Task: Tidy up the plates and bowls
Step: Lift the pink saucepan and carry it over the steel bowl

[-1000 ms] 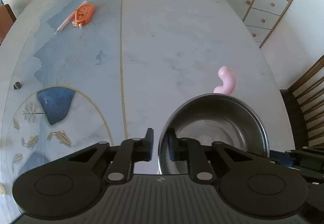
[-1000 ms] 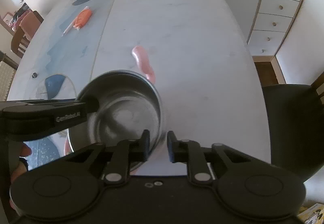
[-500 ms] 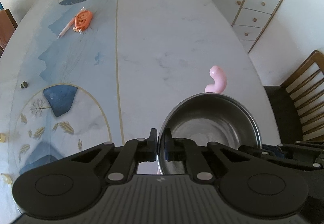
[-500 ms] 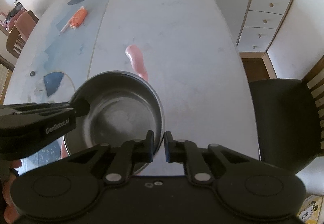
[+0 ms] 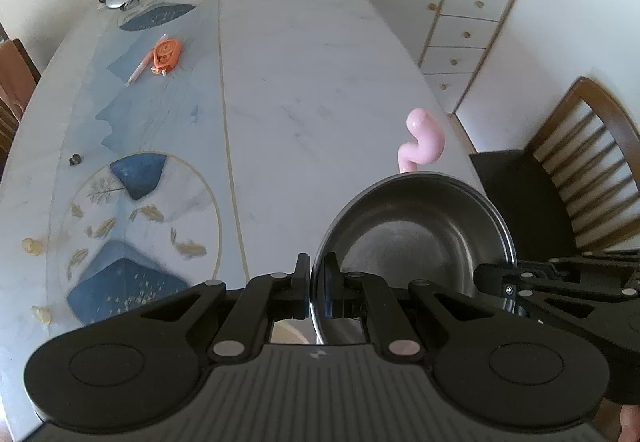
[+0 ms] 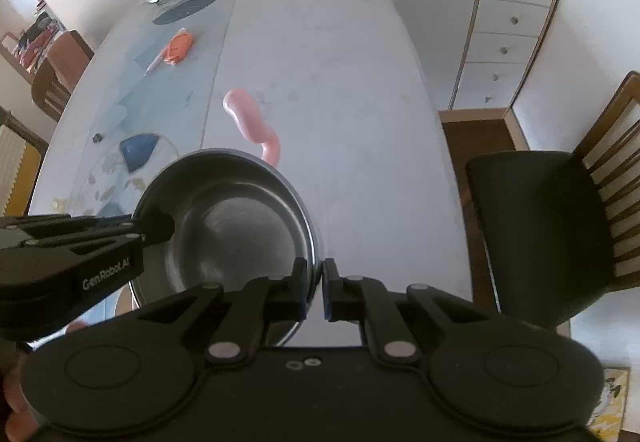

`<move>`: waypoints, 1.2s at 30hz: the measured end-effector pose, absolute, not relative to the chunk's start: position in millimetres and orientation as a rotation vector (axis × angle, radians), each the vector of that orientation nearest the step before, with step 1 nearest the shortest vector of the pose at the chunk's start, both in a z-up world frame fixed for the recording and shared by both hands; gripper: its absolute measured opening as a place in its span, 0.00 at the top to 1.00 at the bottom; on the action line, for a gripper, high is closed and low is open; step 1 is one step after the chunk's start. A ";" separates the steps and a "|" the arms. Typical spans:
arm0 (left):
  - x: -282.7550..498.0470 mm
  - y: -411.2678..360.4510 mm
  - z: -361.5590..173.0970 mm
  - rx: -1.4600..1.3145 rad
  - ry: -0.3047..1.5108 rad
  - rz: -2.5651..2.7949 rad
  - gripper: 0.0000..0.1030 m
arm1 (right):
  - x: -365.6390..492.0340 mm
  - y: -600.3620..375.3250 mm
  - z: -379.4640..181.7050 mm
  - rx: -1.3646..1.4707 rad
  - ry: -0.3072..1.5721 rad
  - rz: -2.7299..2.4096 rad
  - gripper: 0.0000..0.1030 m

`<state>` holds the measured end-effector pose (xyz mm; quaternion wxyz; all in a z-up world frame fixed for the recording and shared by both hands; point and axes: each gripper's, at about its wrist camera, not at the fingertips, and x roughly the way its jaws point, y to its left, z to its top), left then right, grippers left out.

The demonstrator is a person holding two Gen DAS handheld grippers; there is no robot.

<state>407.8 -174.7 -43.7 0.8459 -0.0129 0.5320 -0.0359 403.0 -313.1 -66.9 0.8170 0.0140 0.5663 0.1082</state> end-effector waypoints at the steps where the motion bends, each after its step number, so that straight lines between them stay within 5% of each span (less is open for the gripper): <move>1: 401.5 -176.2 -40.1 -0.023 1.121 -0.084 0.94 | 396.0 -314.6 -63.1 0.032 1.204 0.227 0.93; 19: 283.1 -202.8 -26.8 0.042 1.177 -0.207 0.94 | 283.4 -338.4 -44.6 0.007 1.248 0.191 0.94; 36: 243.8 -216.9 -83.4 0.034 1.332 -0.244 0.94 | 233.2 -351.5 -91.0 -0.003 1.370 0.191 0.94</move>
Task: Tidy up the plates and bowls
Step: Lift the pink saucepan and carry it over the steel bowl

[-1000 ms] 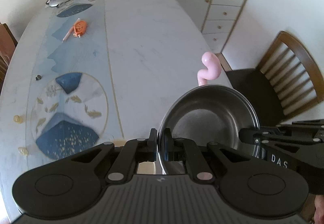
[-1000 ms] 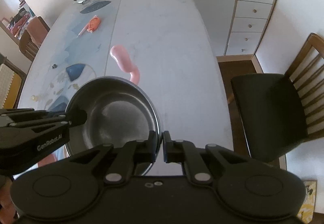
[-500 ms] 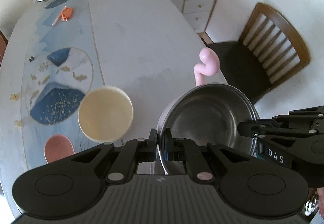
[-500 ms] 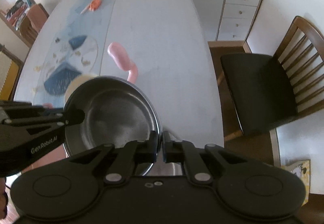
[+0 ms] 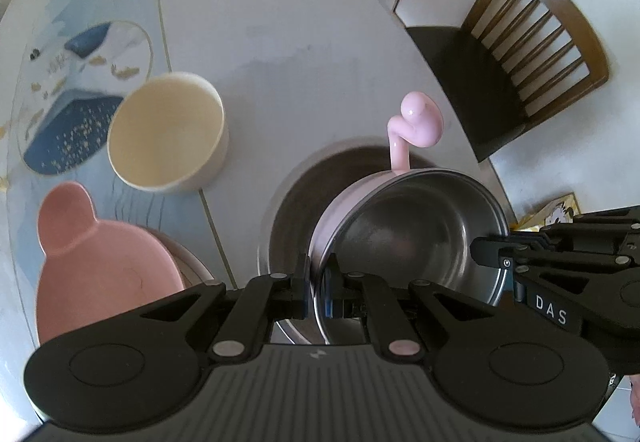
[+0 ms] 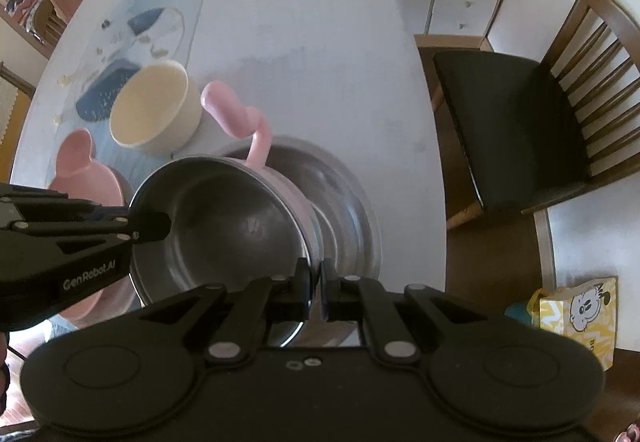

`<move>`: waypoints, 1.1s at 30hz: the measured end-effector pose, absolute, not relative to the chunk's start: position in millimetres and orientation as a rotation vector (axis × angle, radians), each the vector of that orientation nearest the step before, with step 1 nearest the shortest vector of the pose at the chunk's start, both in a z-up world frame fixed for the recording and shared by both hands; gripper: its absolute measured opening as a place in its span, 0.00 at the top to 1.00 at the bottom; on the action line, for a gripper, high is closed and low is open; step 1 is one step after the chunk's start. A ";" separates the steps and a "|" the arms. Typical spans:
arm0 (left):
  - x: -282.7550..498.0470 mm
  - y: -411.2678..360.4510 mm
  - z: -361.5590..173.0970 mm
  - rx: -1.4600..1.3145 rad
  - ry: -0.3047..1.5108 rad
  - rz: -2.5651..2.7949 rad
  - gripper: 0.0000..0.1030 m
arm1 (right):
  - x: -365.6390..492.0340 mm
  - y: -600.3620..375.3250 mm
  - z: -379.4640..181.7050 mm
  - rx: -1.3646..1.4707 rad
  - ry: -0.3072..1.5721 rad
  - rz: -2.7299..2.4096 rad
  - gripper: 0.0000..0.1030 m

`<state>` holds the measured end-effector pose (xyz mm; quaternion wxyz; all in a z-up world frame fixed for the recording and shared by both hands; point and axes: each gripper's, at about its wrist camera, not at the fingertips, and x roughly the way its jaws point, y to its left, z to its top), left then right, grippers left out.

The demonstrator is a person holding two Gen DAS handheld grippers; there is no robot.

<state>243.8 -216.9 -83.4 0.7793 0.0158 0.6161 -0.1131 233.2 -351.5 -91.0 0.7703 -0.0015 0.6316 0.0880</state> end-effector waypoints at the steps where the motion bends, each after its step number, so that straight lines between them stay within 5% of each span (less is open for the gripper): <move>1: 243.4 -219.0 -86.9 0.039 1.337 -0.243 0.94 | 233.2 -351.7 -93.8 -0.009 1.375 0.191 0.94; 33: 250.2 -239.8 -128.8 0.154 1.309 -0.260 0.94 | 242.3 -354.4 -129.4 -0.029 1.421 0.223 0.93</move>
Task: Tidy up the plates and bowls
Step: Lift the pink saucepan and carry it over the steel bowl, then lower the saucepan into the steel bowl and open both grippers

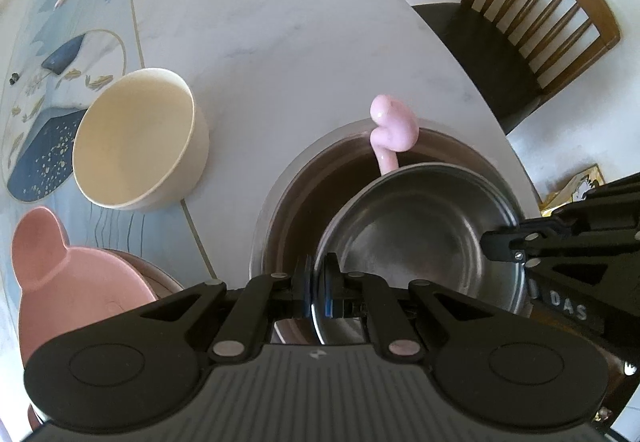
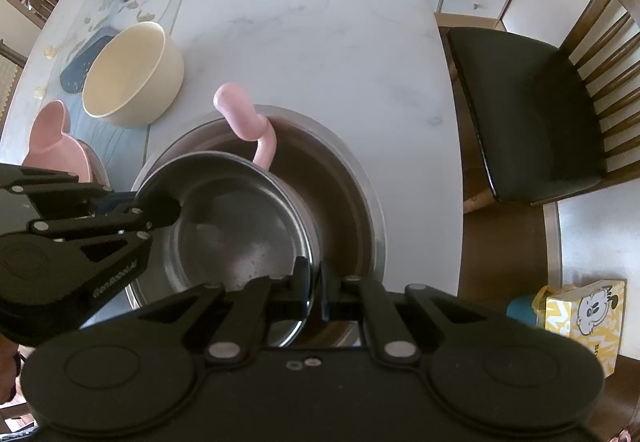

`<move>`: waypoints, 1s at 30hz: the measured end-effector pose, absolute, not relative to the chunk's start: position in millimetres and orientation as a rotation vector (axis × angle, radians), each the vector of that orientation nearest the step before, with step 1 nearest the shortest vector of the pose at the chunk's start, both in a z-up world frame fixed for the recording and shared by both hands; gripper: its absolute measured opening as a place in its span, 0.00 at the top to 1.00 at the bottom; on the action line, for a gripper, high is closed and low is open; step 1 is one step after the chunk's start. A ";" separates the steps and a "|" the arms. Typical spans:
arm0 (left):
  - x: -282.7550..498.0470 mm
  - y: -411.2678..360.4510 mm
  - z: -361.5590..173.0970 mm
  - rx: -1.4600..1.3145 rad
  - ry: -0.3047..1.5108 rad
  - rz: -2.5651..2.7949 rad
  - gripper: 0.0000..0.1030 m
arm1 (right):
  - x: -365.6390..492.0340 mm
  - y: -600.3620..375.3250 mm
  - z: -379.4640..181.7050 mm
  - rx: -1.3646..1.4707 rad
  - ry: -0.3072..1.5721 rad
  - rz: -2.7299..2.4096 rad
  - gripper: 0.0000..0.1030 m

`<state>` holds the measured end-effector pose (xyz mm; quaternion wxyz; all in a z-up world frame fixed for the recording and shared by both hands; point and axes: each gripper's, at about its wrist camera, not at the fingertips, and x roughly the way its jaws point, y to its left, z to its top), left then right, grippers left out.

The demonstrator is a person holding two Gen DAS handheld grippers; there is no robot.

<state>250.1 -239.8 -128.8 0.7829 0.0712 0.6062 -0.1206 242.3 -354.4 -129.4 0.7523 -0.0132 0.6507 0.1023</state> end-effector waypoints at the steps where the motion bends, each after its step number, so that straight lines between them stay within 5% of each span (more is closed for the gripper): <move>1: 249.8 -239.2 -129.2 0.149 1.307 -0.264 0.94 | 241.9 -354.2 -128.9 -0.029 1.417 0.223 0.91; 6: 250.6 -230.3 -122.0 0.111 1.289 -0.300 0.94 | 240.4 -356.6 -123.4 0.000 1.406 0.238 0.81; 23: 248.6 -195.2 -101.2 -0.003 1.306 -0.407 0.92 | 235.8 -364.8 -100.1 -0.009 1.357 0.272 0.77; 30: 255.6 -171.3 -67.6 -0.011 1.218 -0.388 0.91 | 259.6 -351.3 -60.8 -0.022 1.241 0.348 0.61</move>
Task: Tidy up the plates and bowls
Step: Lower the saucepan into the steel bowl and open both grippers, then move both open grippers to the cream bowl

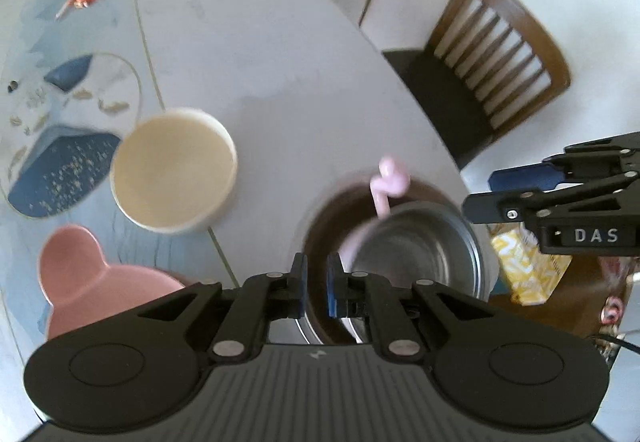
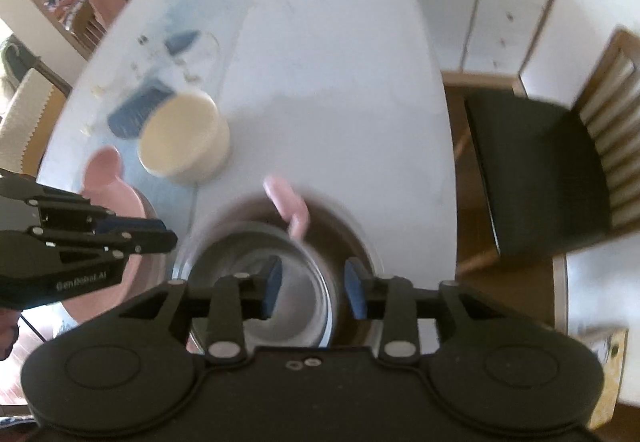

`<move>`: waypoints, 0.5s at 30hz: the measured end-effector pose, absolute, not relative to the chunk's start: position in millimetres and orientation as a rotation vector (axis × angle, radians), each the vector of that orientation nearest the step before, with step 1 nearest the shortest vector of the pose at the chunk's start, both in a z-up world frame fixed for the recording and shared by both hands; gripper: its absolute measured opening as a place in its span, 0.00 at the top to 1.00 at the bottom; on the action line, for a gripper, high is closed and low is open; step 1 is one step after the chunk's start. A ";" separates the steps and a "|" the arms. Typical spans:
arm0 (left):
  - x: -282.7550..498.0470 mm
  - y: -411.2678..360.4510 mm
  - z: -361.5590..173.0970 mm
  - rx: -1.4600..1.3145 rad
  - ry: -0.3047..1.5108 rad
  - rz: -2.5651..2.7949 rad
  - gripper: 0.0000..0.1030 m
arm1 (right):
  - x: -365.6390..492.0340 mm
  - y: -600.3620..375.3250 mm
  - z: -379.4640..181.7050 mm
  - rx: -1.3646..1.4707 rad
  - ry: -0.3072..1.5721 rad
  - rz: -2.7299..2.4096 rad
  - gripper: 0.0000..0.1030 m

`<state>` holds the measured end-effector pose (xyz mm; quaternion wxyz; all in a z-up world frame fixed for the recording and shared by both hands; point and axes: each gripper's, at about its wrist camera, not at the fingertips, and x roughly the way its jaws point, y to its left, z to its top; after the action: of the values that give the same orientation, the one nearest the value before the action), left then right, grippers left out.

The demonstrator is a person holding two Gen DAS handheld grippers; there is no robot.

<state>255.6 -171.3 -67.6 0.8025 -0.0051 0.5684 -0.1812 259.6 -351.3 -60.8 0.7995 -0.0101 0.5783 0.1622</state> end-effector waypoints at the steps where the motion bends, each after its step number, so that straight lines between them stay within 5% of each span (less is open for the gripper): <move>1: 259.6 -165.8 -63.6 -0.012 1.205 -0.367 0.91 | 264.5 -346.8 -57.7 -0.025 1.229 0.358 0.59; 15: 307.5 -89.5 -59.7 -0.032 1.166 -0.130 0.89 | 321.4 -272.5 -59.9 -0.090 1.181 0.427 0.40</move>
<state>307.5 -89.5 -59.7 0.8328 -0.0149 0.5500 -0.0614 321.4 -272.5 -59.9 0.8083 -0.0421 0.5523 0.1996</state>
